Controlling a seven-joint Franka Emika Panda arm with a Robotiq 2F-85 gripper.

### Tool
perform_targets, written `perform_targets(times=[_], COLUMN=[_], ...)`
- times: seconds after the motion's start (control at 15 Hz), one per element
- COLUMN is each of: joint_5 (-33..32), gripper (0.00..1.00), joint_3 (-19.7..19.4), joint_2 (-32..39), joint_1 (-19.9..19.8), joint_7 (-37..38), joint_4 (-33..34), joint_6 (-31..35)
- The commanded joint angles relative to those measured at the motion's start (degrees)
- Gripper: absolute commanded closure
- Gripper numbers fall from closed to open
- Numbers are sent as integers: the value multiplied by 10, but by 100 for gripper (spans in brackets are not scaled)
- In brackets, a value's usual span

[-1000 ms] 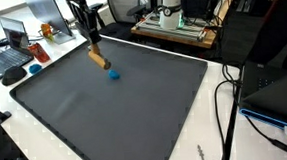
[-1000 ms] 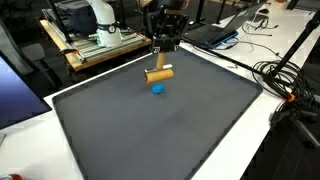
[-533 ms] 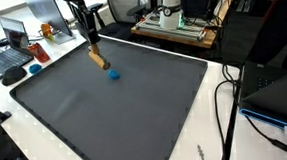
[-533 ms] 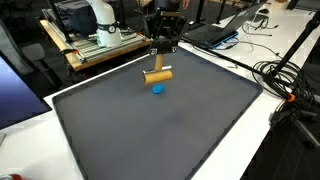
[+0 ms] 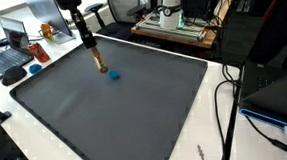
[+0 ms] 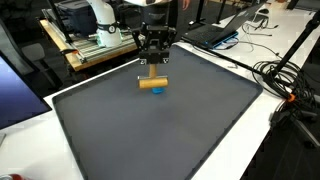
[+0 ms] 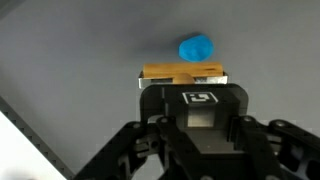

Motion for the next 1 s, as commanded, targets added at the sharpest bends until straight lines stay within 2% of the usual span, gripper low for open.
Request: perform_targets(times=[0.0, 0.13, 0.27, 0.53, 0.73, 0.93], joint_5=[40, 54, 52, 82, 98, 149], gripper=[78, 78, 78, 78, 78, 78], joint_3=[-18, -32, -47, -67, -84, -90], joint_2=[-14, -26, -31, -28, -26, -32], joint_1=[-15, -23, -27, -59, -77, -93], joint_7=[50, 79, 111, 113, 144, 167], joint_4=[-28, -49, -62, -67, -67, -66], joint_6=[40, 56, 36, -79, -140, -178])
